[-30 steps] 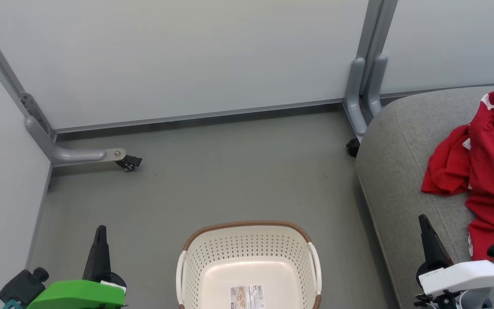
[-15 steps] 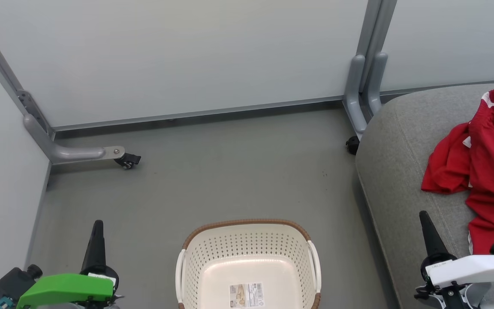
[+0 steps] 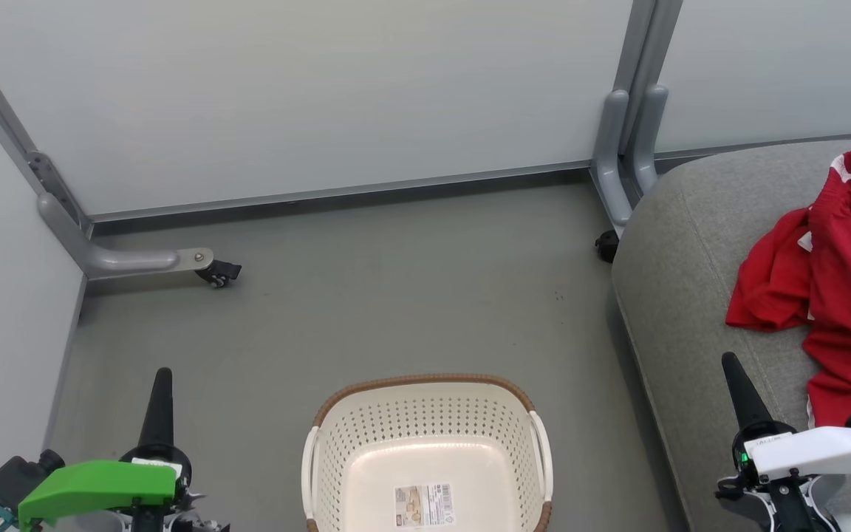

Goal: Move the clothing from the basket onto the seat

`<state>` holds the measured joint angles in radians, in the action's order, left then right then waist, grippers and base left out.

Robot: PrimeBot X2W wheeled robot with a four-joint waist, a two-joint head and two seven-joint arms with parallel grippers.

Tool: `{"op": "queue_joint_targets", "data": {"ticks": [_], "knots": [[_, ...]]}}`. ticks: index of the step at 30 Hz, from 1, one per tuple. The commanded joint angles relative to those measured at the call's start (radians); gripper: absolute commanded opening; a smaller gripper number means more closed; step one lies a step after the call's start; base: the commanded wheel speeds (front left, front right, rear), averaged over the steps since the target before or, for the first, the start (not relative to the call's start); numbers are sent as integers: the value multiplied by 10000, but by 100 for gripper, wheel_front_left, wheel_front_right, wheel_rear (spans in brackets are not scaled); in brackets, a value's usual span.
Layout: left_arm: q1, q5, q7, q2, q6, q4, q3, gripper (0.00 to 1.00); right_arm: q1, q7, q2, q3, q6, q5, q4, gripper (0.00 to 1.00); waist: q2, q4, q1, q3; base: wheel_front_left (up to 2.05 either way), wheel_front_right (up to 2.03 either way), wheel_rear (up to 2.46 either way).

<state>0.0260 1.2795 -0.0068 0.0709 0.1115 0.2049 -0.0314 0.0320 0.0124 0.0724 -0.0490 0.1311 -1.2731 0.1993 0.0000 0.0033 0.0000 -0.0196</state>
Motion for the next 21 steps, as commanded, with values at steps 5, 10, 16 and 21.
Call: {"op": "queue_joint_targets", "data": {"ticks": [5, 10, 16, 21], "knots": [[342, 637, 173, 54, 70, 33, -125, 0, 261, -187, 65, -75, -2, -640, 44, 0, 0, -4, 0, 27, 0, 0, 0], [417, 1035, 291, 49, 98, 81, -185, 0, 322, -310, 62, -112, -3, -1058, 100, 0, 0, -7, 0, 51, 0, 0, 0], [505, 1518, 426, 40, 127, 141, -253, 0, 431, -436, 56, -154, -3, -1551, 166, 0, 0, -12, 0, 80, 0, 0, 0], [589, 1912, 532, 31, 132, 185, -313, 0, 492, -555, 50, -192, -3, -1958, 224, 0, 0, -15, 0, 105, 0, 0, 0]]}}
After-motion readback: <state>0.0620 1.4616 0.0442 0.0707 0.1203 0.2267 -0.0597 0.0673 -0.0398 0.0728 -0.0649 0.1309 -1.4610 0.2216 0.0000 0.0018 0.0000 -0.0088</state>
